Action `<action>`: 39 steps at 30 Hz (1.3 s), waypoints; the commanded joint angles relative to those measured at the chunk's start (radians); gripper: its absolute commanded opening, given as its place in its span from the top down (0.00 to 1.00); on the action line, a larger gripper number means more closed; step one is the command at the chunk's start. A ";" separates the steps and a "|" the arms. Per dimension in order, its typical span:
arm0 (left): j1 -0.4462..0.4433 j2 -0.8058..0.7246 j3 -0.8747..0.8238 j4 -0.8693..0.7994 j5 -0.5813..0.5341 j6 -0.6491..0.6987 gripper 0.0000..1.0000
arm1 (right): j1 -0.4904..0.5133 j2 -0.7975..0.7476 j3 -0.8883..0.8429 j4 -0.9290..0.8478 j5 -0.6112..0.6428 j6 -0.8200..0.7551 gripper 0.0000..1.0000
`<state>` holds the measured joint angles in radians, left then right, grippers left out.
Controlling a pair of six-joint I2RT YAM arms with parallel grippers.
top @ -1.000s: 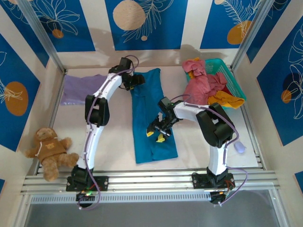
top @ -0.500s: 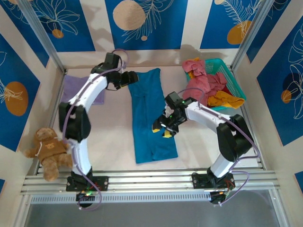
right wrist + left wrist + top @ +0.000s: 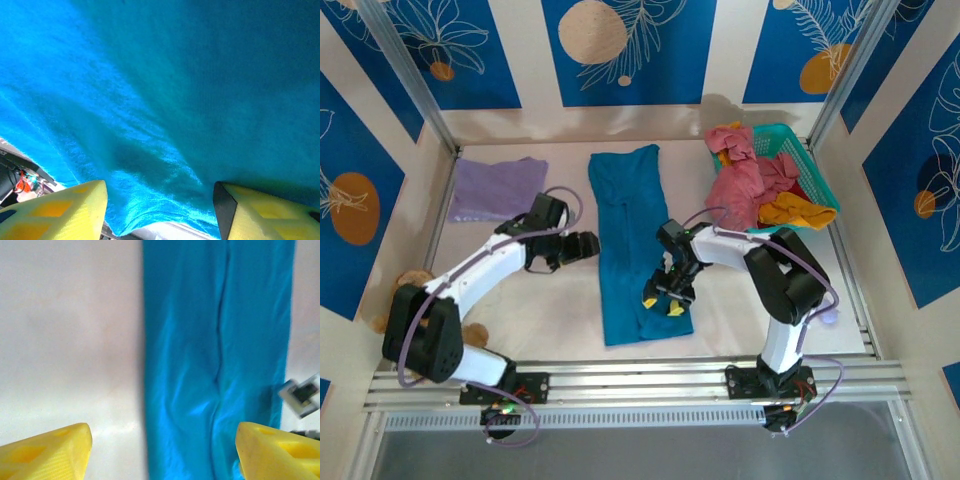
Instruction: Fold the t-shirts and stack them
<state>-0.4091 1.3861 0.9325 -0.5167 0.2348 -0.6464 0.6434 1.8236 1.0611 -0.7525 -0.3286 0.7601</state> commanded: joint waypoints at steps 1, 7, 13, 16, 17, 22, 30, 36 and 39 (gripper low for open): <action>-0.027 -0.102 -0.065 -0.005 -0.046 -0.044 0.24 | 0.032 0.065 0.050 -0.036 -0.003 -0.029 0.40; -0.040 -0.232 -0.156 -0.092 -0.071 -0.039 0.25 | 0.085 0.067 0.121 -0.095 0.030 -0.031 0.41; -0.111 -0.255 -0.200 -0.136 0.012 -0.065 0.29 | 0.073 -0.160 0.035 -0.139 0.083 0.036 0.41; -0.192 -0.260 -0.224 -0.151 0.024 -0.102 0.32 | 0.058 -0.290 -0.066 -0.156 0.086 0.087 0.41; -0.224 -0.258 -0.234 -0.148 0.026 -0.120 0.33 | 0.049 -0.330 -0.110 -0.154 0.082 0.106 0.41; -0.352 -0.245 -0.290 -0.119 -0.001 -0.208 0.37 | -0.012 -0.450 -0.291 -0.106 0.045 0.160 0.44; -0.432 -0.196 -0.367 -0.010 0.007 -0.315 0.50 | -0.128 -0.444 -0.408 0.023 -0.041 0.141 0.46; -0.447 -0.144 -0.378 0.035 0.024 -0.331 0.56 | -0.140 -0.402 -0.409 0.063 -0.070 0.125 0.53; -0.451 -0.126 -0.379 0.048 0.031 -0.334 0.61 | -0.139 -0.373 -0.411 0.079 -0.083 0.120 0.59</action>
<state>-0.8478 1.2461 0.5671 -0.4927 0.2413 -0.9646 0.5064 1.4269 0.6586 -0.6949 -0.3622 0.8883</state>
